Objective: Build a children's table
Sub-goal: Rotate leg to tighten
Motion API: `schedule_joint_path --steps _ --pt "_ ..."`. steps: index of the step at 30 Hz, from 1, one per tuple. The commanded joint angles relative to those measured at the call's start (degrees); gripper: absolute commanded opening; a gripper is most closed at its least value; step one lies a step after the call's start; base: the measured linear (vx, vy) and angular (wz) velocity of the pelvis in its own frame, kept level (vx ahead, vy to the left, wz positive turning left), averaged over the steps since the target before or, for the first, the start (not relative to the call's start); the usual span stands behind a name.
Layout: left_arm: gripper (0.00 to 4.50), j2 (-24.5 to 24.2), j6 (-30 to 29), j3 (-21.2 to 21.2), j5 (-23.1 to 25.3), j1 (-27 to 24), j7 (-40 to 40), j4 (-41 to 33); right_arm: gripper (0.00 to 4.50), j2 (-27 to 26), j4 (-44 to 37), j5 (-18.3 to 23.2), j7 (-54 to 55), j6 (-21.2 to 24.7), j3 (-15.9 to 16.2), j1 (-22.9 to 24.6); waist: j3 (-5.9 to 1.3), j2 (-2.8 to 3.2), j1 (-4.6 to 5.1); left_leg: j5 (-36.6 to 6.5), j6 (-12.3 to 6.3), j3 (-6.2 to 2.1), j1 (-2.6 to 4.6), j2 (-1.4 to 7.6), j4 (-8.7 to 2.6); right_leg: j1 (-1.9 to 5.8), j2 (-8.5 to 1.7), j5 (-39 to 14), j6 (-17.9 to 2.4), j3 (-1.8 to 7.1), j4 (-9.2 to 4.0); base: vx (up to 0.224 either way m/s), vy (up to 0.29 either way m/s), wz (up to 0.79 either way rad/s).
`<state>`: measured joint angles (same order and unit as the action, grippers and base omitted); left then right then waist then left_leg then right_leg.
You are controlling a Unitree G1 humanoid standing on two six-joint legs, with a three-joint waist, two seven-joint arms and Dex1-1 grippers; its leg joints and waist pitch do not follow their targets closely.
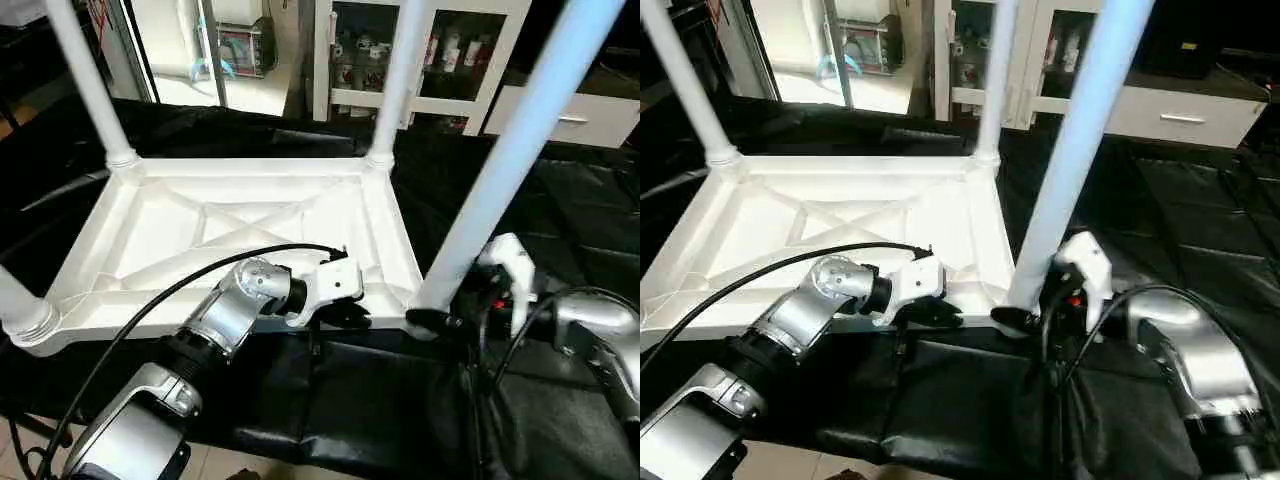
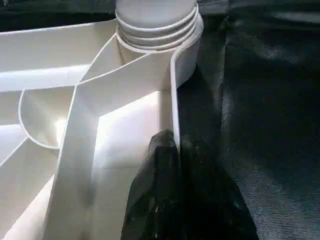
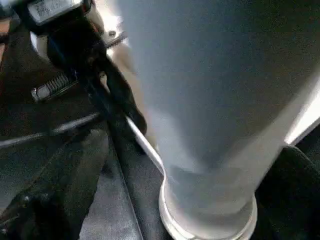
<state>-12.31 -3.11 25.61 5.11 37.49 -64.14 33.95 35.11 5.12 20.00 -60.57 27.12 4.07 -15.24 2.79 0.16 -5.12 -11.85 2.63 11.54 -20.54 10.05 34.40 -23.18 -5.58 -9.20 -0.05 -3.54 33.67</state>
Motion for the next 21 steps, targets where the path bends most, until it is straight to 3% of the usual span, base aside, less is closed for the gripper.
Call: schedule_joint_path --steps 1,2,6,21 --pt "0.0 1.41 0.54 0.57 -1.8 -0.74 -1.4 -1.15 4.47 0.96 1.34 -2.29 -0.8 -1.86 1.92 -1.16 -3.13 -1.44 0.34 -12.53 -2.75 -1.47 0.56 3.5 -4.63 2.19 -3.79 -20.32 -11.46 2.5 -4.38 0.0 0.0 0.0" --pt "0.0 1.28 0.22 0.57 -1.85 -0.84 -2.01 -1.69 4.47 1.23 2.69 -3.64 -1.91 -3.04 3.53 -2.01 -3.16 -1.46 0.35 -12.13 -2.73 -1.46 0.51 3.43 -4.61 2.24 -3.75 -20.2 -11.21 2.52 -4.4 0.0 0.0 0.0" --pt "0.0 1.03 -0.56 0.52 -1.88 -1.05 -2.75 -2.89 4.47 1.35 4.46 -4.42 -3.54 -3.87 4.62 -3.22 -3.32 -1.57 0.47 -10.81 -3.71 -1.48 0.32 3.42 -4.42 2.37 -3.7 -18.35 -11.85 2.43 -4.05 0.0 0.0 0.0" --pt "0.0 0.34 -1.69 0.83 -1.6 -1.89 -4.32 -4.3 3.25 1.75 10.88 -5.61 -7.18 -7.36 4.94 -6.08 -3.44 -1.73 0.34 -8.82 -5.0 -1.32 0.36 3.45 -4.14 2.5 -3.56 -15.94 -13.36 2.36 -3.68 0.0 0.0 0.0"
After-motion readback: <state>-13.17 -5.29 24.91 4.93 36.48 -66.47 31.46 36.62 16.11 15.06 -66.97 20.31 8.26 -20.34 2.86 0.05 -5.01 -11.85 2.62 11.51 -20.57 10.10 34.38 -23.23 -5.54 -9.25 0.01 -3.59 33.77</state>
